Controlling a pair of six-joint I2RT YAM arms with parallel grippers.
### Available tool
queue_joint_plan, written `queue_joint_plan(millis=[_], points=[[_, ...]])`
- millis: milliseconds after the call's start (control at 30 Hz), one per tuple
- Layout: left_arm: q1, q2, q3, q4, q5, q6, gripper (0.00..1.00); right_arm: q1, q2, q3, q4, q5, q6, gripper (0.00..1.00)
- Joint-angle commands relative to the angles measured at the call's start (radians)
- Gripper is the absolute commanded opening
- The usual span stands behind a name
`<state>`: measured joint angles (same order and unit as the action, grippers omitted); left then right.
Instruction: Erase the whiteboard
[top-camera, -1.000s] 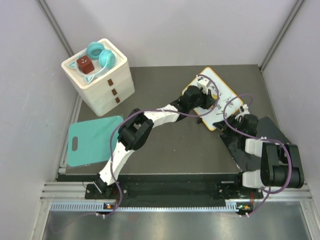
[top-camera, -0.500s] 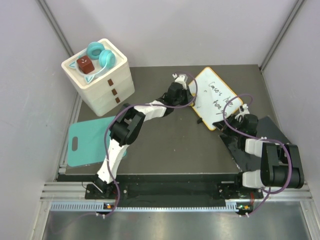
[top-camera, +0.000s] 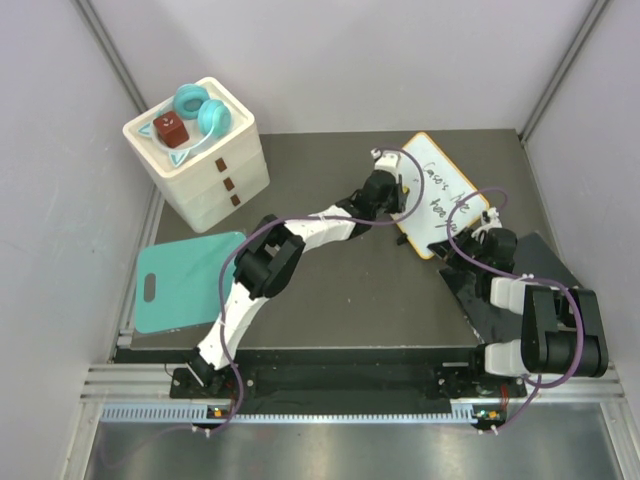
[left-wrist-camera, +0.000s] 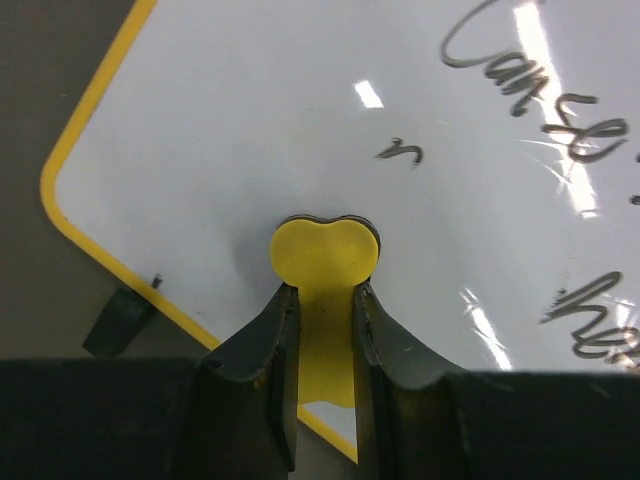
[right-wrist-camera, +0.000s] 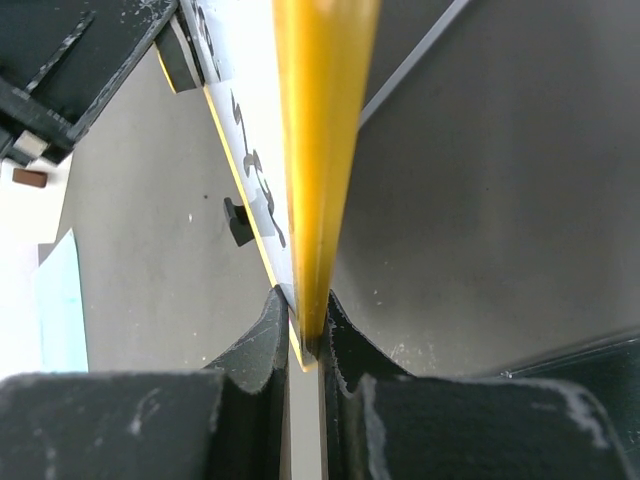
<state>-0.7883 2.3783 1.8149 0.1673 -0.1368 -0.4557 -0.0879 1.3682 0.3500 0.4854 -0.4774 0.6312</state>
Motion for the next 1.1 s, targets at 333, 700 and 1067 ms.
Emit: queue_joint_plan(millis=[333,700,1067], points=[[-0.21,0.053,-0.152,-0.002,0.144,-0.083,0.0,0.02,0.014,-0.005,-0.149,-0.013,-0.065,0.0],[-0.122,0.01,-0.207,-0.072,-0.023,-0.066,0.0,0.02,0.012,-0.006,-0.146,-0.018,-0.068,0.0],[0.021,-0.025,-0.269,-0.065,-0.004,-0.069,0.0,0.02,0.011,-0.008,-0.143,-0.021,-0.07,0.0]])
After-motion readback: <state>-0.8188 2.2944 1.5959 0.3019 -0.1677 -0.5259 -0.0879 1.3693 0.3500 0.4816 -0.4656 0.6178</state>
